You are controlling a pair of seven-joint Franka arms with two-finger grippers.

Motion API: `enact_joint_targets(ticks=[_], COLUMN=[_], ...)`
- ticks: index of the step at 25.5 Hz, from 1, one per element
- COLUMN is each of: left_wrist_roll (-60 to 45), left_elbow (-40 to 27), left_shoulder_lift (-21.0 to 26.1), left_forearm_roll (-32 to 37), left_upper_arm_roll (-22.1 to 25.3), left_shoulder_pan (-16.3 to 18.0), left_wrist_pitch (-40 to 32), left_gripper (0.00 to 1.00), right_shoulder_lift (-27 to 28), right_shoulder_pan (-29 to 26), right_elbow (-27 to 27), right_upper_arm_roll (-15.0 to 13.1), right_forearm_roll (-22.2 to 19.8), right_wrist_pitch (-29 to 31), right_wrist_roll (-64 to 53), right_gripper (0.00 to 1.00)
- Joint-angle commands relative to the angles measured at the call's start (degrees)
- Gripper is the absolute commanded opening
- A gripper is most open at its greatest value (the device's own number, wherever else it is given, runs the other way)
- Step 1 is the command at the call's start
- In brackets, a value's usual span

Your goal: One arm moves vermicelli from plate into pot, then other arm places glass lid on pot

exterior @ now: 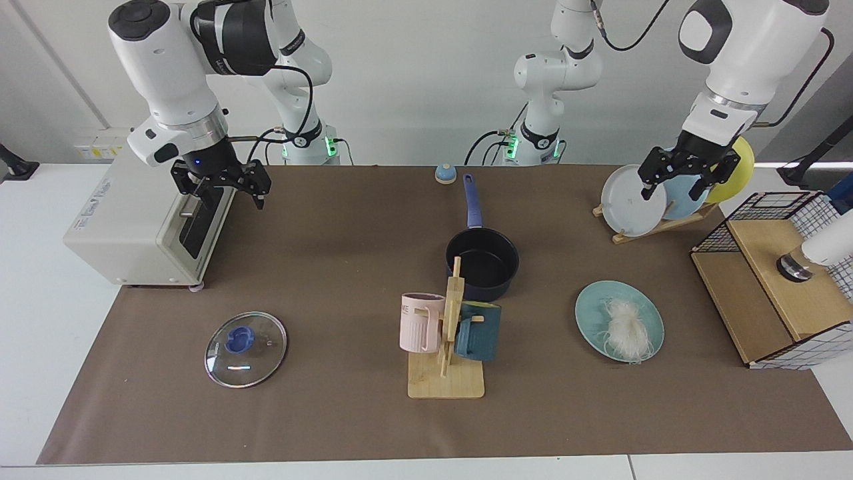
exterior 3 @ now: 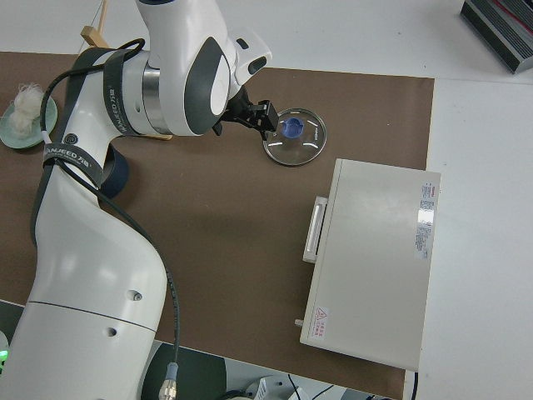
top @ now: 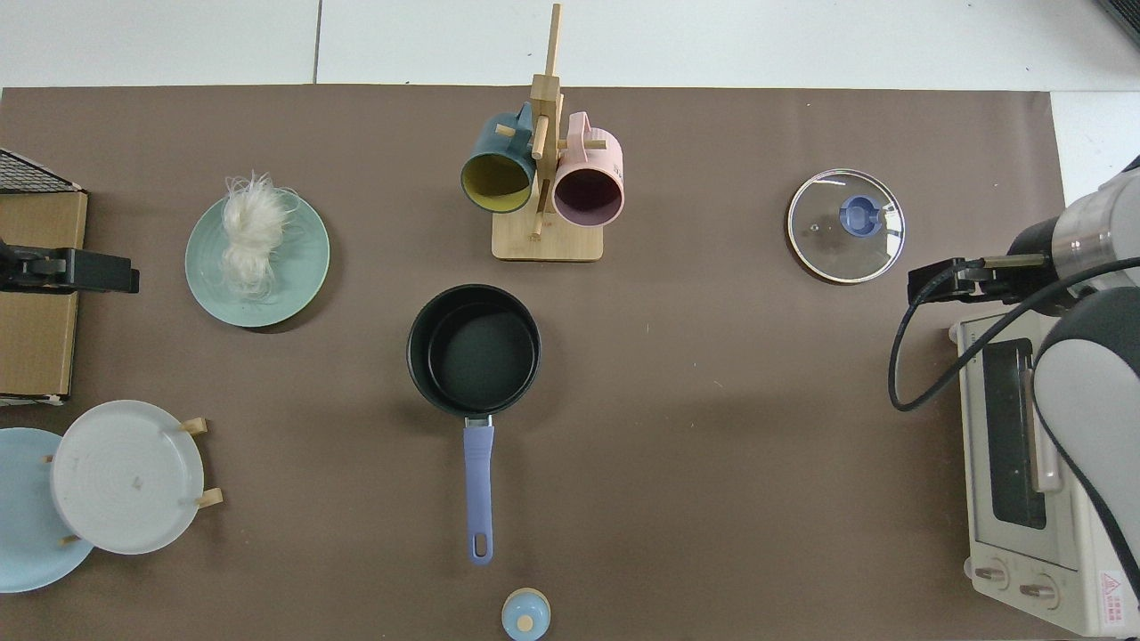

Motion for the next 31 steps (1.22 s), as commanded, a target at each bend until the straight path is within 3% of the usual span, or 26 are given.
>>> enact_joint_targets(ticks=[1, 4, 9, 12, 16, 25, 31], left_wrist_roll=[0.8, 0.7, -0.6, -0.6, -1.0, -5.2, -4.8], left_elbow=[0.8, 2.9, 8.4, 8.0, 7.5, 5.4, 0.6], left_shoulder_lift=[2.8, 6.5, 14.9, 16.3, 20.4, 28.7, 29.0], left_forearm_roll=[0.6, 0.4, 0.5, 0.2, 0.2, 0.0, 0.0], left_upper_arm_roll=[-0.3, -0.3, -1.0, -1.0, -1.0, -1.3, -1.3], left_shoulder_pan=[0.4, 0.6, 0.6, 0.8, 0.9, -1.0, -1.2], left_wrist_pitch=[4.8, 7.5, 11.2, 16.4, 20.3, 29.8, 34.1], left_gripper=[1.00, 1.00, 1.00, 1.00, 1.00, 1.00, 1.00], right_shoulder_lift=[3.5, 7.9, 18.9, 28.1, 36.3, 46.1, 47.7], right_shoulder_pan=[-2.2, -2.5, -2.5, -2.7, -3.0, -3.2, -3.1], right_elbow=[5.1, 9.9, 23.7, 32.3, 39.8, 41.4, 40.4], right_upper_arm_roll=[0.5, 0.6, 0.4, 0.6, 0.7, 0.5, 0.4], right_forearm_roll=[0.6, 0.2, 0.1, 0.1, 0.1, -0.2, -0.7], right_wrist_pitch=[-0.1, -1.7, -4.9, -6.3, -5.3, 4.3, 6.7], right_wrist_roll=[0.3, 0.2, -0.5, -0.6, -0.6, -1.0, -1.0], right_gripper=[0.99, 0.99, 0.99, 0.99, 0.99, 0.99, 0.99])
